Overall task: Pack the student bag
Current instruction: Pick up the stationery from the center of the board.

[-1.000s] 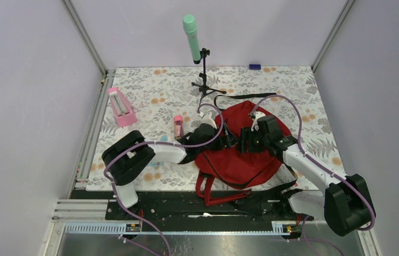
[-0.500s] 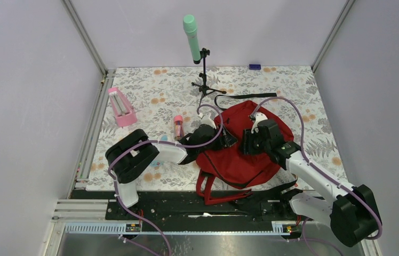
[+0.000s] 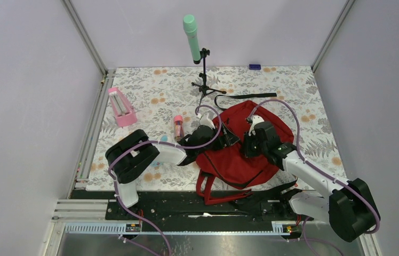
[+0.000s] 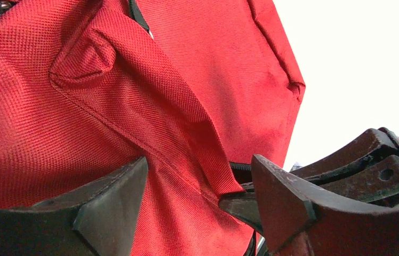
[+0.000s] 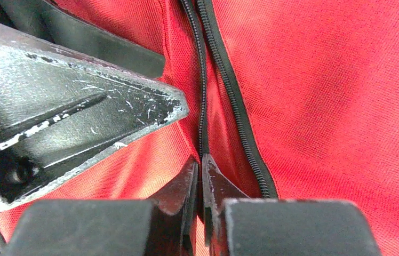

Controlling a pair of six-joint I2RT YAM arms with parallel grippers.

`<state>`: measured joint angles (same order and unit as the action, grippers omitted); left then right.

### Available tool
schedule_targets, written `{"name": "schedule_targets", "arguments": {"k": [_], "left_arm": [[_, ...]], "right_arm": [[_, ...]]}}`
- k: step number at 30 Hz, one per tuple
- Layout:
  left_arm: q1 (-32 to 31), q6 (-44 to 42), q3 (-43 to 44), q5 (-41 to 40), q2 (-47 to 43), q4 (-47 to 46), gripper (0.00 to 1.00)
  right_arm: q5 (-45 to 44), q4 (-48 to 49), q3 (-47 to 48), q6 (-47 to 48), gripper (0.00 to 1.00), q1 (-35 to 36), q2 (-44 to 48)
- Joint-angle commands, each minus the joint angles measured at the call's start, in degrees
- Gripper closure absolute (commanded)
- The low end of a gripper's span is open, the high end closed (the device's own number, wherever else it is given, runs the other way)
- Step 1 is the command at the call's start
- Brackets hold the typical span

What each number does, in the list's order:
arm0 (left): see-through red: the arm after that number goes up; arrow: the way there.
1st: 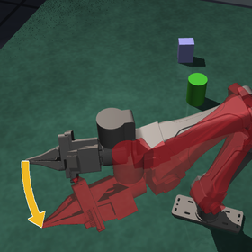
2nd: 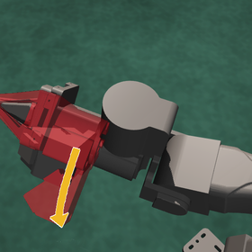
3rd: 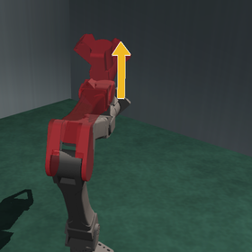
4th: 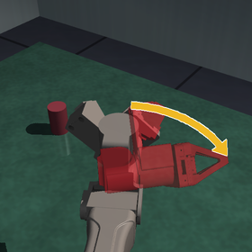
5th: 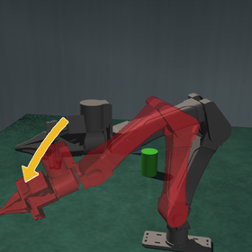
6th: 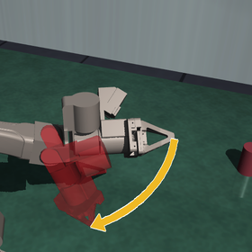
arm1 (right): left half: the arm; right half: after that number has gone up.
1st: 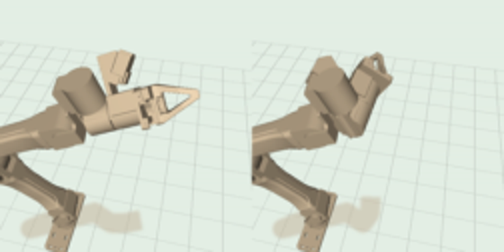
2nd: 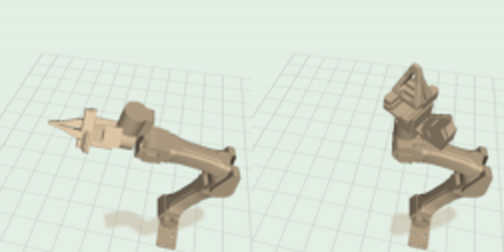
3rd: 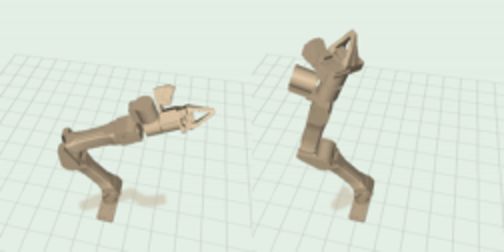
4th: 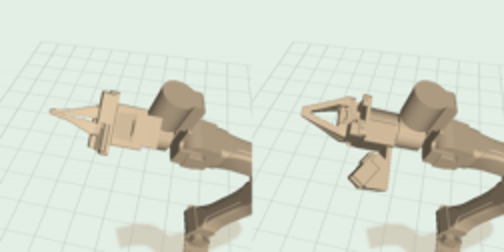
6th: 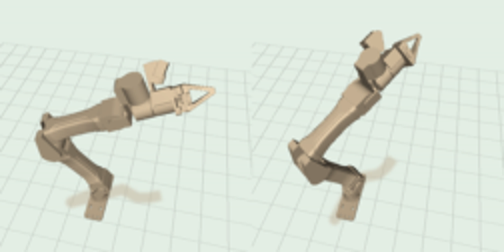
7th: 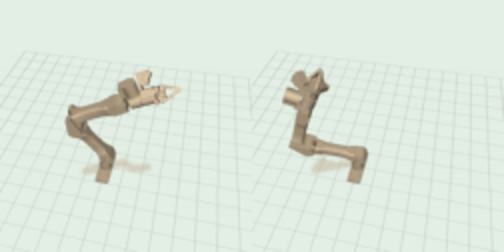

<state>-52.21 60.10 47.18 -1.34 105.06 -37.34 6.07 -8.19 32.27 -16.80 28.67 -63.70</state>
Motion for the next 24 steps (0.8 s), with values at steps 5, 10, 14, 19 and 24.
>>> {"name": "schedule_targets", "arguments": {"k": [5,10,14,19,24], "left_arm": [[0.0,1.6,-0.8,-1.2,-0.1,-6.0,0.23],[0.1,1.7,0.1,1.1,2.9,-5.4,0.47],[0.0,1.1,0.0,2.3,4.1,-5.2,0.69],[0.0,-0.5,0.4,2.8,4.2,-3.3,0.87],[0.0,-1.7,0.3,2.8,3.6,-2.6,1.0]], "right_arm": [[0.8,2.9,-0.8,-0.8,1.0,1.6,-1.1],[0.6,2.7,-0.5,-1.0,1.0,1.7,0.0],[-0.1,0.7,0.7,-0.4,0.99,1.7,1.4],[-2.3,-4.2,4.2,0.4,0.76,1.7,2.7],[-8.7,-8.8,8.8,2.3,0.45,1.7,1.7]]}}
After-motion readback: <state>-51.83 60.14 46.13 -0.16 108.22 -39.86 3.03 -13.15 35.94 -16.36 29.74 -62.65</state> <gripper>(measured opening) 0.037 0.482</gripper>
